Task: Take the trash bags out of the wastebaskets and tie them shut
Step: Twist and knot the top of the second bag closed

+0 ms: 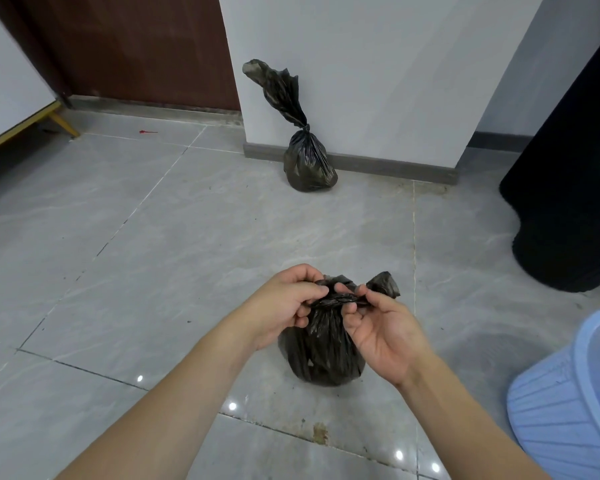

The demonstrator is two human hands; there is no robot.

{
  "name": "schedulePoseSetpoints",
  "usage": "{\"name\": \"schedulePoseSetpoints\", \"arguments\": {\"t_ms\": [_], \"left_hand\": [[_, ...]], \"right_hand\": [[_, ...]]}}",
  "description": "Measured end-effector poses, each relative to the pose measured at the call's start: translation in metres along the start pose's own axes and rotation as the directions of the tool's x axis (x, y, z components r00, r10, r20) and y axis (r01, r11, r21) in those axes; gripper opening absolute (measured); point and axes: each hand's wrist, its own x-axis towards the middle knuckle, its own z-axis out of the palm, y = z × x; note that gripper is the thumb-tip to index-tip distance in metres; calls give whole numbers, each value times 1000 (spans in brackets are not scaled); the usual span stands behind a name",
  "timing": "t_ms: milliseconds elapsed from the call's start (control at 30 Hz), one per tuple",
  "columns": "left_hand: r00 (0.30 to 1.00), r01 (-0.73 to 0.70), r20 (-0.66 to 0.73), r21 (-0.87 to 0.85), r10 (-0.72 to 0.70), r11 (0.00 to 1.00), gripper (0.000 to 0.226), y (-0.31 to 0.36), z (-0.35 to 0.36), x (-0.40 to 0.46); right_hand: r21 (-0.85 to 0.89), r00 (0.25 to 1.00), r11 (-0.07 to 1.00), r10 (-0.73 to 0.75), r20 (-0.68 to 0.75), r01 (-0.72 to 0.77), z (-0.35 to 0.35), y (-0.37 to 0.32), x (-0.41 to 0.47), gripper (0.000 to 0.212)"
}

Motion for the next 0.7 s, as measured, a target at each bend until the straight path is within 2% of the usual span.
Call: {"name": "schedulePoseSetpoints", "arguments": {"t_ms": [100,200,367,433,533,633,700], "left_hand": [[996,-74,-30,197,81,978,18,3,2,-1],[980,-195,29,364,198,911,16,1,-1,-1],[920,-369,143,629,364,684,18,-13,-9,-3],[874,-441,202,709,441,550,18,-15,-9,-5],[812,-500,296,797,503,338,18,-20,-10,-4],[780,-494,327,845,534,205,21,-24,-10,-3],[755,-494,326,854,569,165,21,-25,-11,-4]], "right_hand": [[50,1000,998,23,10,-23,2,-2,2,15],[82,1000,997,10,-3,-10,5,-2,3,22],[-134,981,981,-153,-117,137,8,2,9,14],[-214,969,963,-197,-148,163,8,1,11,7],[-294,968,947,-188,-167,133,9,-4,16,4],[-303,986,946,-144,-88,111,15,-7,13,16],[-379,983,914,-178,-49,147,15,-8,13,30]]}}
